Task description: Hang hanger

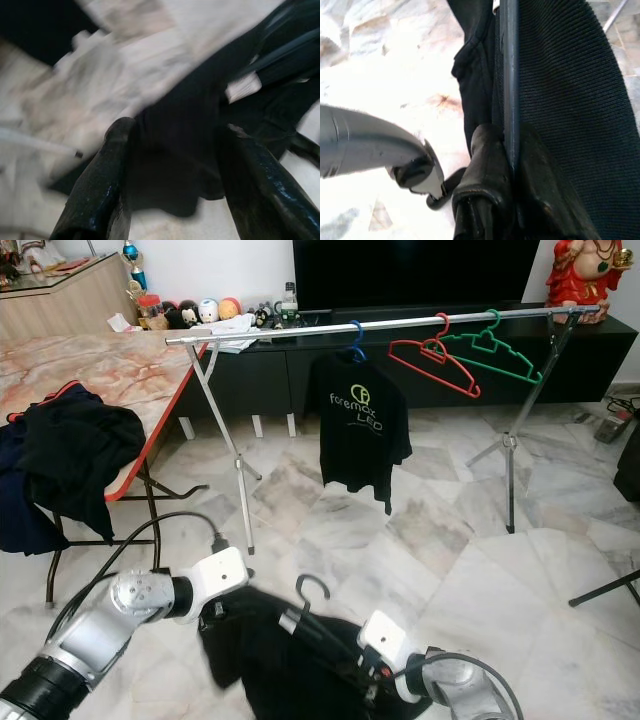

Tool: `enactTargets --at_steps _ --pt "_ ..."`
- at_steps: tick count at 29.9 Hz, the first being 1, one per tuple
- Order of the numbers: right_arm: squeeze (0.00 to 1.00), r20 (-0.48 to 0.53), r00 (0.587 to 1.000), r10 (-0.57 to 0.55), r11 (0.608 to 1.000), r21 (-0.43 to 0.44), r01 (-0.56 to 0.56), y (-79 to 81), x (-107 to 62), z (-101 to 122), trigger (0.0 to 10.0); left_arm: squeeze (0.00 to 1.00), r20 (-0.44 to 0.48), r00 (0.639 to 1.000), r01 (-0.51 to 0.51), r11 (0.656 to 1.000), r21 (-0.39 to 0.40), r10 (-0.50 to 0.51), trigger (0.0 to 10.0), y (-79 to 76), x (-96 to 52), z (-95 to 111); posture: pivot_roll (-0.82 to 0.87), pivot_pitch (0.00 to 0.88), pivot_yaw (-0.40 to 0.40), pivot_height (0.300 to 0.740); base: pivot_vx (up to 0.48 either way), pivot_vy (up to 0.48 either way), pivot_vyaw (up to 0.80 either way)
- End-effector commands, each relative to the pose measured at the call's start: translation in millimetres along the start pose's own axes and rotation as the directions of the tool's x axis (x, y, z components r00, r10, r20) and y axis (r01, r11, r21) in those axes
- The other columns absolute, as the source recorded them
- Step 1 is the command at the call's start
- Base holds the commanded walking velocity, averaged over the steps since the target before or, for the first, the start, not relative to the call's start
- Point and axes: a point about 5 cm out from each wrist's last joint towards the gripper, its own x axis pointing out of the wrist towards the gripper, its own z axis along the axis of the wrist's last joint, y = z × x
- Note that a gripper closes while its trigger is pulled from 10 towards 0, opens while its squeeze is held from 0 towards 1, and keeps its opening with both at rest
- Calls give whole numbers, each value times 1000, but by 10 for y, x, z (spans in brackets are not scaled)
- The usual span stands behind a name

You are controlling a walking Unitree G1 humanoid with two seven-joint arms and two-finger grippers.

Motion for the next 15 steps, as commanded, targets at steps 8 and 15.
enactTargets --at_steps 8,15 --pt "0 18 1000 17 1000 -16 -16 35 81 85 0 0 -130 985 -138 969 -205 113 10000 -129 123 -384 -14 91 38 740 0 0 0" --pt "0 7 999 54 997 -50 -53 23 80 132 0 0 -139 988 -92 970 -226 62 10000 -284 202 -433 -10 90 21 740 0 0 0"
